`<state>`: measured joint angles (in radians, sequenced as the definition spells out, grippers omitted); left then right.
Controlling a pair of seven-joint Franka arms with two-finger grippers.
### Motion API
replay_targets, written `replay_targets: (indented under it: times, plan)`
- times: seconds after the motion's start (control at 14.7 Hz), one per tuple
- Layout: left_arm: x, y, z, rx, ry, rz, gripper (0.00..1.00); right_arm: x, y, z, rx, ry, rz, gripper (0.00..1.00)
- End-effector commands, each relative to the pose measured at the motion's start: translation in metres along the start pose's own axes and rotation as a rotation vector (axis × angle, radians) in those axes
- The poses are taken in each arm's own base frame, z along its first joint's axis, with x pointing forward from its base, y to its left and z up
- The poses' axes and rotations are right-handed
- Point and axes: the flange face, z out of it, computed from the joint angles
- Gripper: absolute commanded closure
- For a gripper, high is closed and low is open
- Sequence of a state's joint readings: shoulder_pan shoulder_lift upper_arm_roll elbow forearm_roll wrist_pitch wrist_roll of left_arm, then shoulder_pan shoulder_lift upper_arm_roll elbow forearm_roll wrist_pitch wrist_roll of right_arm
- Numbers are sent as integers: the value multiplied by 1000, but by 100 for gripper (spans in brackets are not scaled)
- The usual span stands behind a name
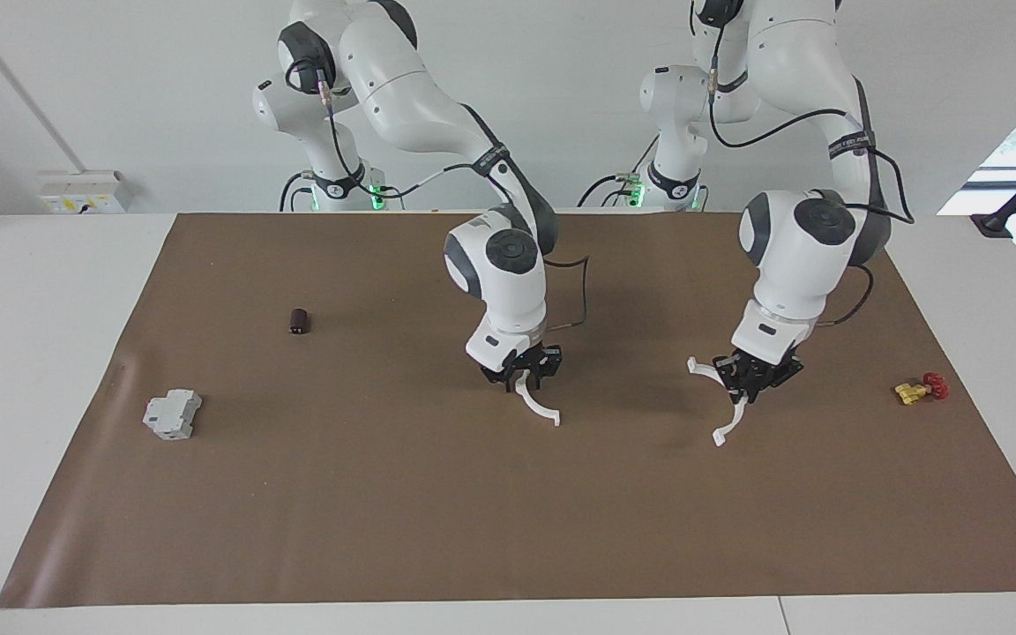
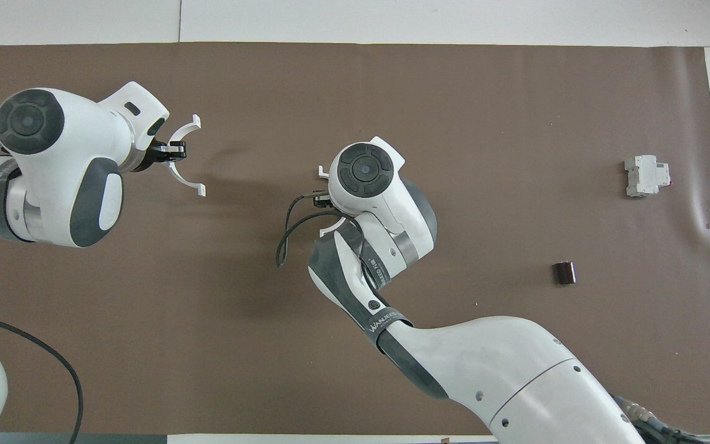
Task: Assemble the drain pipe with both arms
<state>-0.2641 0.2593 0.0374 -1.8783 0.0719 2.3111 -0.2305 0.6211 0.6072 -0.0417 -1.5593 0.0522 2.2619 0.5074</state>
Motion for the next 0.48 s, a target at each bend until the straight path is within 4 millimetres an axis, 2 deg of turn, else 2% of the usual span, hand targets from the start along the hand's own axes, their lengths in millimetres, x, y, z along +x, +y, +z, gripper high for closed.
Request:
replay_targets:
  times: [0.0, 0.14, 0.2, 0.27, 0.41]
  plan:
    - [-5, 52, 0, 42, -23, -4, 100, 31, 39, -54, -23, 7, 58, 0]
    - [-12, 99, 15, 71, -20, -44, 100, 47, 82, -104, -45, 2, 92, 0]
    - [-16, 119, 24, 92, -14, -55, 100, 55, 117, -141, -40, 22, 125, 0]
    - [-22, 135, 32, 105, -14, -65, 100, 58, 146, -171, -40, 27, 153, 0]
    - [-35, 160, 44, 116, -22, -52, 100, 48, 199, -228, -52, -3, 179, 0]
